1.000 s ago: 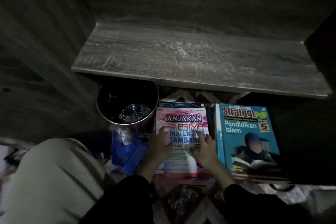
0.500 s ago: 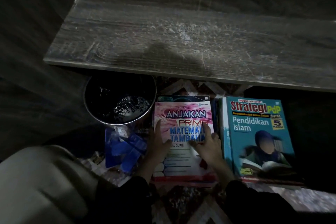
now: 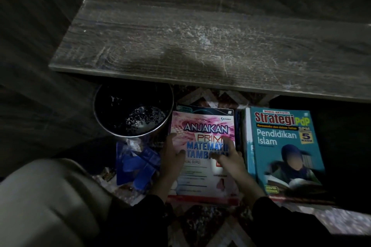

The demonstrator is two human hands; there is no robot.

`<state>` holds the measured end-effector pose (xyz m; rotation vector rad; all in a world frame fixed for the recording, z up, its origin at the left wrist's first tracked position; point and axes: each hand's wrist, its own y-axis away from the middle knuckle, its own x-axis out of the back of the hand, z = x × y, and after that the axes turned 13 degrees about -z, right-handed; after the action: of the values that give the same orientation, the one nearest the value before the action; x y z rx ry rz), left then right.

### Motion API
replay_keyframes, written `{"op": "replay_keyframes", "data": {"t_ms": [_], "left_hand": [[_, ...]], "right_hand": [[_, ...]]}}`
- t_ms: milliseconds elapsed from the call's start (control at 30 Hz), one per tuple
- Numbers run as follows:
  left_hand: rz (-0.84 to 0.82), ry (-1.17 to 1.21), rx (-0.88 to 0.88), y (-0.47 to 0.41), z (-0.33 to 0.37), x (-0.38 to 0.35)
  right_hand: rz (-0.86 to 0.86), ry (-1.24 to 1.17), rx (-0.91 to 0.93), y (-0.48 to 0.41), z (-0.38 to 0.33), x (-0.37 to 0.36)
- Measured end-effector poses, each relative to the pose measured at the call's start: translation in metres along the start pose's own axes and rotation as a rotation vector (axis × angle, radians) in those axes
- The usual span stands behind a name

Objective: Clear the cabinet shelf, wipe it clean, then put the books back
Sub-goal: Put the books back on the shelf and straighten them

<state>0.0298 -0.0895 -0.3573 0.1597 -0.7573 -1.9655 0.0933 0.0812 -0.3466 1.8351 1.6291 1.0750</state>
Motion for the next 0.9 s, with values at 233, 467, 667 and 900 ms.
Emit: {"op": "replay_keyframes", "data": {"t_ms": [233,467,667,900], "left_hand": [[-0.067,-0.17,-0.157,0.004,0.014,0.005],[-0.223,-0.448,-0.105,0.016,0.038,0.007],[-0.26,-0.203,0.002,0.022,0.076,0.02],[-0.339,0.06,0.151,0.043,0.13,0.04]], "right_hand": [[-0.035,0.013,0.073,-0.001,-0.001,0.014],[-0.117,0.091,0.032,0.01,-0.005,0.021],[-0.22,0.083,0.008,0.023,-0.007,0.021],[-0.338,0.107,0.014,0.066,-0.039,0.047]]}}
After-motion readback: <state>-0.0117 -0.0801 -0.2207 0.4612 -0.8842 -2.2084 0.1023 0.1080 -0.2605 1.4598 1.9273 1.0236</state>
